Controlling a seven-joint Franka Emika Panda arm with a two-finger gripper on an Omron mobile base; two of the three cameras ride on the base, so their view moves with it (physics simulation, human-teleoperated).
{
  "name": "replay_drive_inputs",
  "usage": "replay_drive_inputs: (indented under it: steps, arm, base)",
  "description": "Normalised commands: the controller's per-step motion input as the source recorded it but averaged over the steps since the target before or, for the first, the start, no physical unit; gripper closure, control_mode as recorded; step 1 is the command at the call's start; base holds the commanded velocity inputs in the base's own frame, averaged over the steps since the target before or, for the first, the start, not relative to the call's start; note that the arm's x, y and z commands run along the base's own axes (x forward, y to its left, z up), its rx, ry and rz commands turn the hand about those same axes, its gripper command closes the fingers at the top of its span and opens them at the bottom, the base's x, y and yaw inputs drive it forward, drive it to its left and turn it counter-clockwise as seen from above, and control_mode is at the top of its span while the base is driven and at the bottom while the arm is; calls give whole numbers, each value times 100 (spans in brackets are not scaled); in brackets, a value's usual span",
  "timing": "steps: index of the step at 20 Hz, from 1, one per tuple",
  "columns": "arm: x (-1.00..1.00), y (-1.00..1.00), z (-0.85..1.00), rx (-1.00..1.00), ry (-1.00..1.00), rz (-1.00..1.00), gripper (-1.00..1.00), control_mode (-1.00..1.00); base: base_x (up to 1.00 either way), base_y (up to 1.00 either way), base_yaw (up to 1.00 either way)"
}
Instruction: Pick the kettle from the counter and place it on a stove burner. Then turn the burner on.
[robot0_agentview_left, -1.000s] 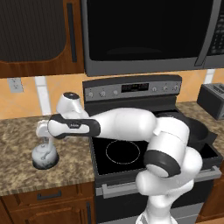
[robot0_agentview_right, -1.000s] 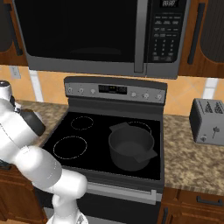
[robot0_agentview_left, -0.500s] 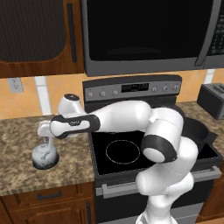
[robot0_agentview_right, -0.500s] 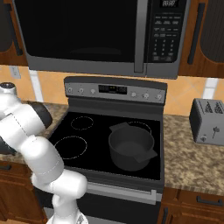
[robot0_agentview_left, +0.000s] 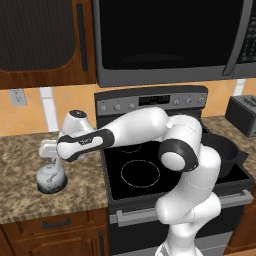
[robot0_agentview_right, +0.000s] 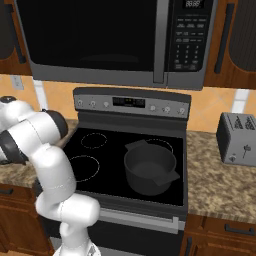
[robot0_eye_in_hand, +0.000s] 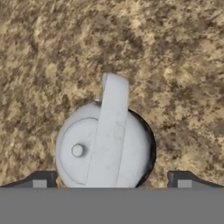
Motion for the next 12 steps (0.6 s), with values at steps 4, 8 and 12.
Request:
replay_drive_inputs:
  steps: [4, 8, 12]
  arm:
    - [9, 18, 0, 0, 0, 0, -100, -100]
    - [17, 7, -13, 0, 0, 0, -100, -100]
    - [0, 3, -11, 0, 0, 0, -100, -100]
  base:
    - [0, 0, 0]
    - [0, 0, 0]
    - [0, 0, 0]
